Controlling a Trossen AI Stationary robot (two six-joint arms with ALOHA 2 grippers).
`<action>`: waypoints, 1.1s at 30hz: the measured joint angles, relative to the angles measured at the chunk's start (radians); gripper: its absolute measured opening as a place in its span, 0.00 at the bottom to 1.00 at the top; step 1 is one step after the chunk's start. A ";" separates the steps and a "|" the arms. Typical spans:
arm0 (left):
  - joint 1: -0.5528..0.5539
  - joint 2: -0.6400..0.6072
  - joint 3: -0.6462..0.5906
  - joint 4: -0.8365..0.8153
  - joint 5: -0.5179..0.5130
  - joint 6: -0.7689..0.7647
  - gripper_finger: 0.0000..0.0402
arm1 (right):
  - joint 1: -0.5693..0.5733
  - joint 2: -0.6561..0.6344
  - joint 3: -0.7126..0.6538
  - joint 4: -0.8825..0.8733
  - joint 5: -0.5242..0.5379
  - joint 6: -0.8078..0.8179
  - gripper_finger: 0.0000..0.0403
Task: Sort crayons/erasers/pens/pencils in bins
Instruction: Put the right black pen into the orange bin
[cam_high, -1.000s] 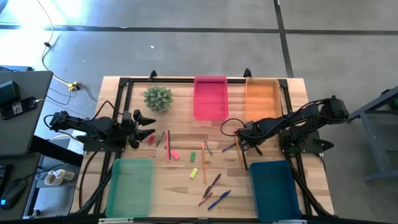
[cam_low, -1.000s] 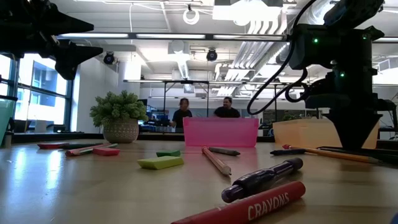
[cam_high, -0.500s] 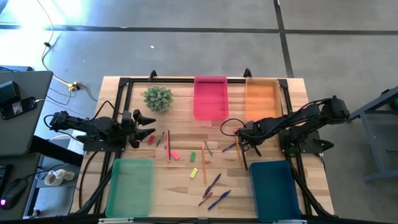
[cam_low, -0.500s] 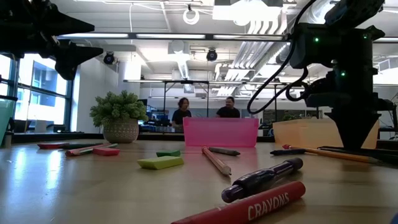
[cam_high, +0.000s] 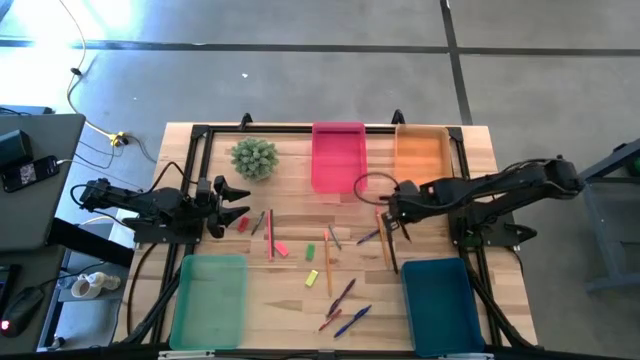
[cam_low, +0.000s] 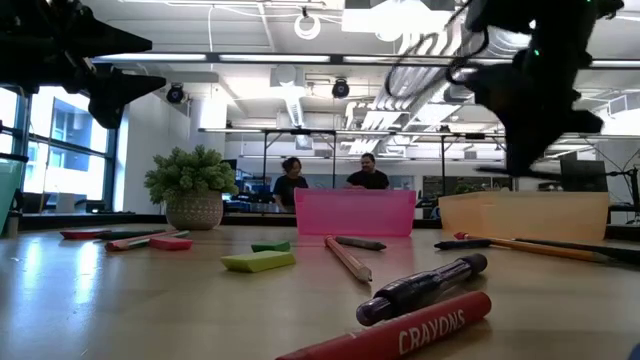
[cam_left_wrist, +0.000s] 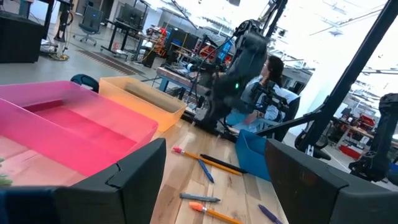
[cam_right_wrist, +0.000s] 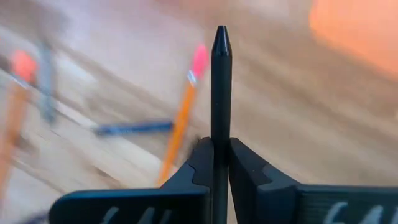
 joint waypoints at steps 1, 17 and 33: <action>0.000 0.000 0.000 0.000 -0.002 0.000 0.65 | -0.008 -0.015 0.015 -0.009 0.027 -0.006 0.02; 0.000 0.000 0.000 0.018 -0.093 -0.263 0.65 | -0.371 -0.213 0.117 -0.049 0.321 -0.347 0.02; 0.000 0.000 0.000 0.028 -0.186 -0.435 0.65 | -0.804 0.005 0.074 -0.018 0.216 -0.701 0.02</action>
